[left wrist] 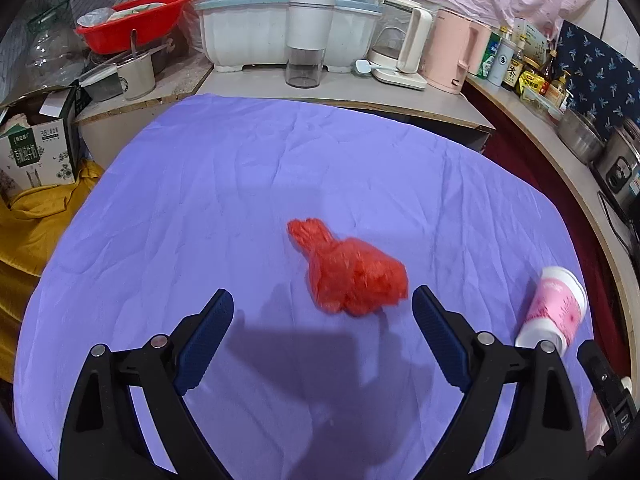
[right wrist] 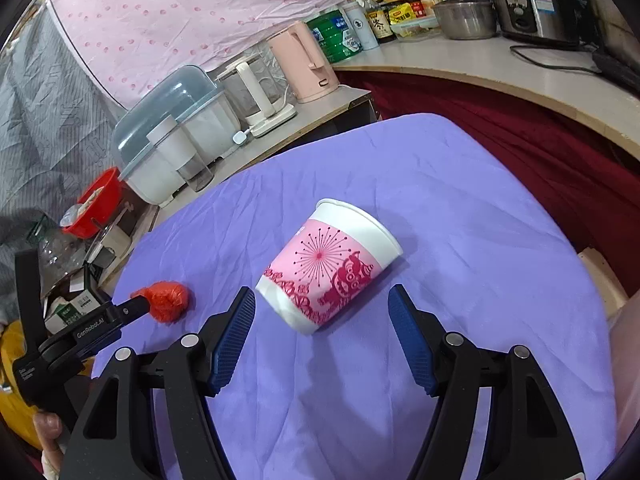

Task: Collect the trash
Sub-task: 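Grasp the red plastic bag with the left tool while the right tool grasps the pink cup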

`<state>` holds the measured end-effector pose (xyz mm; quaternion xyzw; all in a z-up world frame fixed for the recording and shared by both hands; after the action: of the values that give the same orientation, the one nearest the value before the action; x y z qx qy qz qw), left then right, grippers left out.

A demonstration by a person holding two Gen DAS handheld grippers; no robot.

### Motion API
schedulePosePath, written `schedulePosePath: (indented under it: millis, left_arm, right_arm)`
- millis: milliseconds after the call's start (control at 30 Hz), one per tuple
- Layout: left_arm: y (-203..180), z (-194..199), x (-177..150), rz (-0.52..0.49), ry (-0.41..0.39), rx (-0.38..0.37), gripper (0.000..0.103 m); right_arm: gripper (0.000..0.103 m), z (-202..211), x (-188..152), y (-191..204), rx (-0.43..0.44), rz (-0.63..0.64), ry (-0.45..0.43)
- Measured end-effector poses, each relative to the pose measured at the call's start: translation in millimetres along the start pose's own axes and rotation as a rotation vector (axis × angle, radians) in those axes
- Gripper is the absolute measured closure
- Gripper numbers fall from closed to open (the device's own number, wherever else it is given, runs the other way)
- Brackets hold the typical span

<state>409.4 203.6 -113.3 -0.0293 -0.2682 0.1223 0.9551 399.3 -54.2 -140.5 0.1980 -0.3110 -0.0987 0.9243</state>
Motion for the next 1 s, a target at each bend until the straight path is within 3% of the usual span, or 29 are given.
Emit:
schedulePosePath:
  millis: [200,367,467,600,700,1000]
  left_arm:
    - [-6.0,-25.8,12.9,0.006,0.033,-0.039,0.018]
    - [-23.0,-41.9,14.0,-0.044,0.061,-0.073,0.040]
    - [-32.4,-47.4,11.5,-0.077,0.072,-0.079,0.048]
    - [-43.2,-47.9,8.6,-0.110,0.062,-0.080,0.052]
    - [-49.3,-43.1,3.2,-0.134,0.053,-0.081,0.055]
    - [-61.9,-4.6,-13.7,-0.175,0.014,-0.104,0.057]
  right_arm:
    - [0.037,-23.9,7.4,-1.2,0.050,-0.035,0.027]
    - [0.037,-36.2,9.9,-4.7,0.093,-0.060,0.045]
    - [0.039,-41.8,10.5,-4.0,0.112,-0.062,0.052]
    - [0.054,-46.8,10.2,-0.1,0.146,-0.058,0.065]
    - [0.059,-42.6,10.4,2.6,0.148,-0.050,0.056]
    - [0.062,-5.9,5.7,7.0,0.138,-0.026,0.007]
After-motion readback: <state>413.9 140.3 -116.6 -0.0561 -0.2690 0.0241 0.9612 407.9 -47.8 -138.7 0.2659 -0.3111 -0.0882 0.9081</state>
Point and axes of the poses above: each gripper's, at about its wrist camera, not at the fingertips, and z roughly against the way its jaws point, y to its left, x to its top, the point moved 3 cm from there along -z, roughly the way its jaws point, and after that the axes turned 6 degrees about y, right-handed, at the moved point
